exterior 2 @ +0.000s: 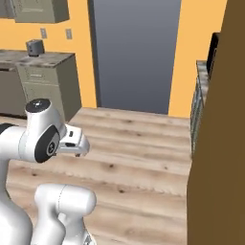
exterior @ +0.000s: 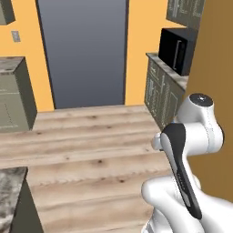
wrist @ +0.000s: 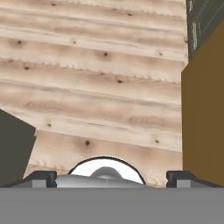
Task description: Retrieve the butter from the fridge and place it on a plate on the dining table. Then retrieve the butter knife by the fridge and place it near the plate.
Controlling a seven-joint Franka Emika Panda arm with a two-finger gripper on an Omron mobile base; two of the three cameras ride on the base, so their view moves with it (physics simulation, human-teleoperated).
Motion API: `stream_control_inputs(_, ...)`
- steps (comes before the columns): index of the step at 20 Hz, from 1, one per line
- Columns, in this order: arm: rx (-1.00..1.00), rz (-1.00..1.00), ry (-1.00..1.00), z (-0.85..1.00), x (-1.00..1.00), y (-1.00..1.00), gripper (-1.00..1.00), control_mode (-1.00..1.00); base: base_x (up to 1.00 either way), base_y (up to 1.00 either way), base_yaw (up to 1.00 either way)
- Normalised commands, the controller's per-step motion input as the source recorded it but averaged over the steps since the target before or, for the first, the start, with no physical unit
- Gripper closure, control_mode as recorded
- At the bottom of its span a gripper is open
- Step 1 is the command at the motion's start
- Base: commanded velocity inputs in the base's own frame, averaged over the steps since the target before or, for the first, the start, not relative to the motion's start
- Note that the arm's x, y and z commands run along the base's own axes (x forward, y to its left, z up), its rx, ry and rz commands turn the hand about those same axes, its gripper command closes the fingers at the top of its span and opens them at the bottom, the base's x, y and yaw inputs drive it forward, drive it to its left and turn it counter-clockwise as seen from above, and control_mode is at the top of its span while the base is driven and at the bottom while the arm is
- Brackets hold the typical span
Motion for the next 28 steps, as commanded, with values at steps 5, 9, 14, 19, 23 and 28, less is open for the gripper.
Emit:
stream_control_inputs(5,0.0,0.0,0.0,0.0,0.0,0.0,-1.0,1.0,1.0,0.0,0.0)
stream_control_inputs(9,0.0,0.0,0.0,0.0,0.0,0.0,-1.0,1.0,1.0,0.03,0.02)
stream_control_inputs(14,0.0,0.0,0.0,0.0,0.0,0.0,-1.0,1.0,1.0,0.21,0.11)
stream_control_inputs(19,0.0,0.0,0.0,0.0,0.0,0.0,-1.0,1.0,0.53,0.46,0.3)
stream_control_inputs(23,0.0,0.0,0.0,0.0,0.0,0.0,-1.0,1.0,0.47,0.47,0.58)
stream_control_inputs(28,0.0,0.0,0.0,0.0,0.0,0.0,-1.0,1.0,0.84,0.29,0.63)
